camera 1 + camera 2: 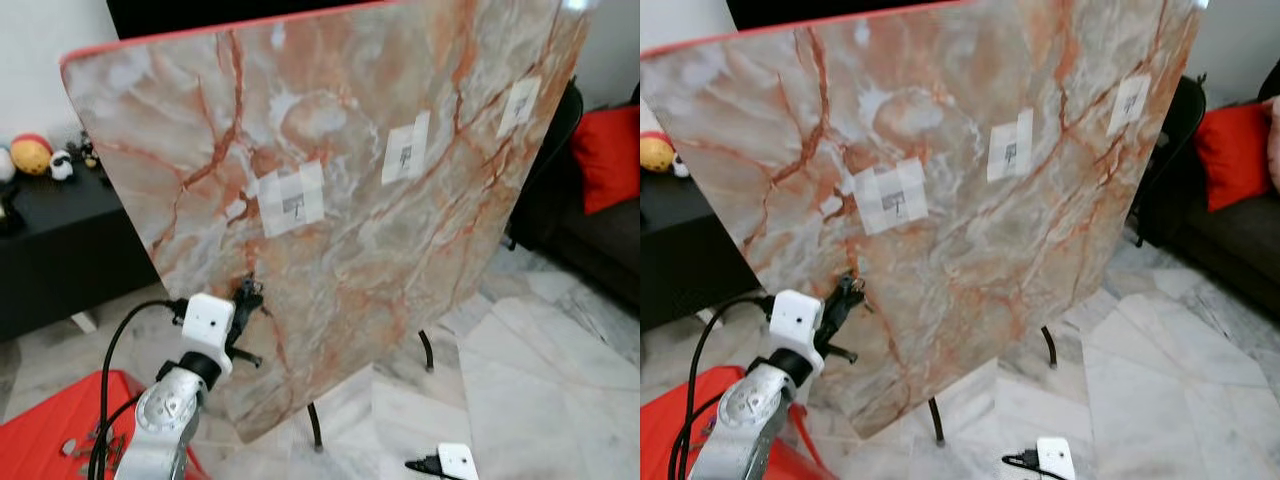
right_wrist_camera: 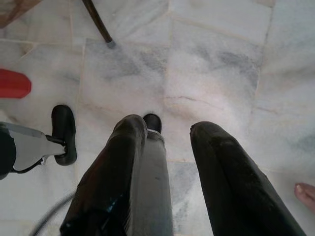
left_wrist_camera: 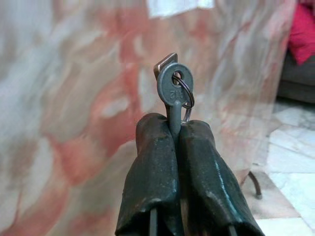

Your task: Hang keys on a hook

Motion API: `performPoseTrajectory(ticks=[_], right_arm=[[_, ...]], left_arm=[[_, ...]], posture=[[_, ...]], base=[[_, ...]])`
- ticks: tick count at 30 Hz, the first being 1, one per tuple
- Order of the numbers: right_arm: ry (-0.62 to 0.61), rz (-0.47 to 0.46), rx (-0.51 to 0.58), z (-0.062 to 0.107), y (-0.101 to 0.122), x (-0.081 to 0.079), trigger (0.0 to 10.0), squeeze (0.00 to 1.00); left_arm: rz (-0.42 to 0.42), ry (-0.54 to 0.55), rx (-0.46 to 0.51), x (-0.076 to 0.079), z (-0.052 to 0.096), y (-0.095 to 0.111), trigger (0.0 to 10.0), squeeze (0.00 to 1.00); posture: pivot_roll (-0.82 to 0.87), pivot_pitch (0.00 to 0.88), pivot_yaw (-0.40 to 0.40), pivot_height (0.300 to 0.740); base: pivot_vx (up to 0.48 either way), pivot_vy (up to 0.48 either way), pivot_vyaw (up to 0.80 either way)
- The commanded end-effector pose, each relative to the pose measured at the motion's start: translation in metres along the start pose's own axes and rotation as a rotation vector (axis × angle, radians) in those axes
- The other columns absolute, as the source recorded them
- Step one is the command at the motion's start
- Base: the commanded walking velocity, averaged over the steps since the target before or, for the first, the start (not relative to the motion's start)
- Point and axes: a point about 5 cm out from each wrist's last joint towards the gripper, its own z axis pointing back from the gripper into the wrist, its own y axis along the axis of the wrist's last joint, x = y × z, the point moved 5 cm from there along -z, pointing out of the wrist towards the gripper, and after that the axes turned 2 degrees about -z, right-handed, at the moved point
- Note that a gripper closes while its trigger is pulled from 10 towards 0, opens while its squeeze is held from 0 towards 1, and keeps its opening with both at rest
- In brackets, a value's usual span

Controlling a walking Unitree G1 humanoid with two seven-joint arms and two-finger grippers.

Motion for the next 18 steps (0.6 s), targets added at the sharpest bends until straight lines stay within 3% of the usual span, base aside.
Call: performPoseTrajectory(ticks=[1, 13, 18], right_arm=[[0.007, 0.002, 0.006, -0.001, 0.003, -0.003, 10.0, 0.0], [0.006, 0.003, 0.006, -0.001, 0.002, -0.003, 10.0, 0.0], [-0.005, -0.001, 0.009, -0.001, 0.002, -0.002, 10.0, 0.0]], left_arm=[[0.016, -0.041, 0.024, 0.006, -0.002, 0.009, 10.0, 0.0], [0.03, -0.115, 0.068, 0.018, -0.012, 0.032, 10.0, 0.0], [0.083, -0.135, 0.087, 0.024, -0.022, 0.042, 10.0, 0.0]], posture=[[0.07, 0.01, -0.038, 0.74], [0.07, 0.0, -0.037, 0.74], [0.07, 0.0, -0.034, 0.74]], base=[[0.0, 0.0, 0.0], [0.0, 0.0, 0.0], [0.0, 0.0, 0.0]])
